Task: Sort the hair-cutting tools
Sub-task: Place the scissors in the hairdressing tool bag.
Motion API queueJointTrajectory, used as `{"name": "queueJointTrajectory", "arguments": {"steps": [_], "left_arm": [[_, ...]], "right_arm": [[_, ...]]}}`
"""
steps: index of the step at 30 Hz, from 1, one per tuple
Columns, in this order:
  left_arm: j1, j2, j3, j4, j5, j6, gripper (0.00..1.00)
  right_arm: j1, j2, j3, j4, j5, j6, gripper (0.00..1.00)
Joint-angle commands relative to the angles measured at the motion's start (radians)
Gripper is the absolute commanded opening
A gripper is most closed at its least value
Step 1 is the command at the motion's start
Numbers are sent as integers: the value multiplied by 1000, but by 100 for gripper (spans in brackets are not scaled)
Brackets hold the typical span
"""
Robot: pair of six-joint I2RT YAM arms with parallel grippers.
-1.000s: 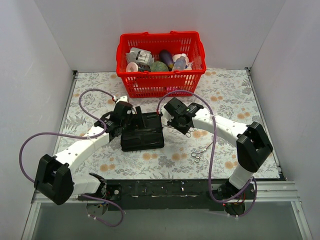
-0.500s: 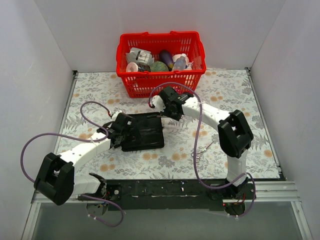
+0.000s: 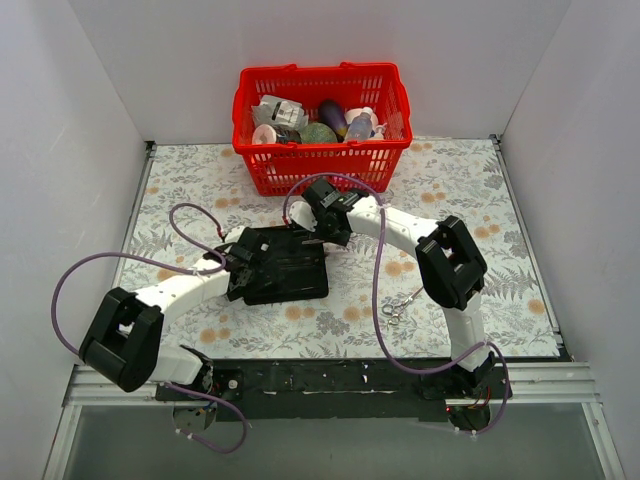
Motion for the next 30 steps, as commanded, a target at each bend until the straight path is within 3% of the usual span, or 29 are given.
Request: {"name": "queueJointTrajectory", "arguments": {"steps": [1, 11, 21, 30], "left_arm": [[10, -4, 28, -27, -37, -15, 98], [51, -13, 181, -120, -98, 28, 98], [88, 111, 158, -28, -163, -29, 98], [122, 151, 212, 70, -92, -17, 98]], "right_arm": [[6, -23, 10, 0, 2, -23, 1], [11, 6, 42, 4, 27, -26, 1], [23, 91, 107, -7, 19, -20, 1], [23, 89, 99, -7, 14, -19, 1]]}}
